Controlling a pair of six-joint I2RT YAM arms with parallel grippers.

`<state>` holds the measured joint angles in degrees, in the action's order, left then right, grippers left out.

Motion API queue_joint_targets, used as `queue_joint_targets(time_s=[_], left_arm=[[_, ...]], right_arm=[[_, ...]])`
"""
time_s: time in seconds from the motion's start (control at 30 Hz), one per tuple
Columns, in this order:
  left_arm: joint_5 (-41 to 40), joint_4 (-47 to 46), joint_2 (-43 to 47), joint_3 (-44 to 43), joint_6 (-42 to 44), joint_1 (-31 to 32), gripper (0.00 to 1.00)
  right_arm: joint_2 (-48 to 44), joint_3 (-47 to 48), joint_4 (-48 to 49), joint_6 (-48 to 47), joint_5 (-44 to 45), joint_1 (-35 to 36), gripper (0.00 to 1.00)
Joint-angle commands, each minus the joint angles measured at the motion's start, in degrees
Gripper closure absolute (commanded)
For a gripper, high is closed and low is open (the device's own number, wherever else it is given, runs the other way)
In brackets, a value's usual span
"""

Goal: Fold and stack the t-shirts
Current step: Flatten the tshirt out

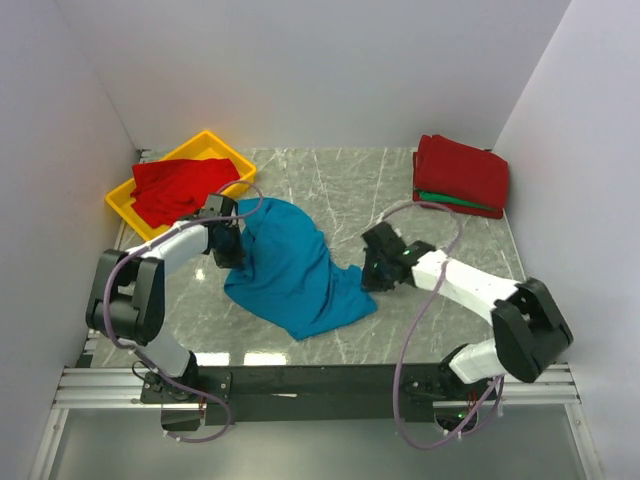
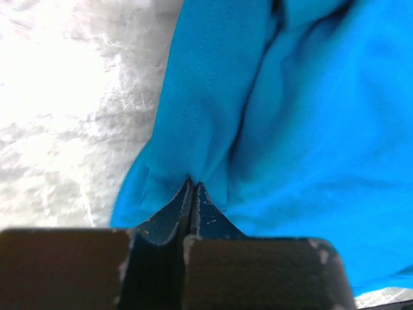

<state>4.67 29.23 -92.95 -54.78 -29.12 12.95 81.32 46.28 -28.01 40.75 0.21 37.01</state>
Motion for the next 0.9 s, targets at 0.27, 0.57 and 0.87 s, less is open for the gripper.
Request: queue_joint_targets(time_s=[0.27,0.57,0.87], left_arm=[[-8.54,8.91,16.74,-10.08,1.08,0.15,0.97],[-6.61,8.83,11.65,-4.46,0.04,0.06,0.27],[-6.07,5.22,9.98,1.17,-0.84,0.06,0.34]], right_arm=[[-15.14,17.08,-14.97,-11.39,11.66,-17.14,1.00],[-4.23,18.06,-14.46,-9.03,6.39,-20.84,0.46],[-11.00,7.25,-9.79,-6.13,1.99,-20.67,0.44]])
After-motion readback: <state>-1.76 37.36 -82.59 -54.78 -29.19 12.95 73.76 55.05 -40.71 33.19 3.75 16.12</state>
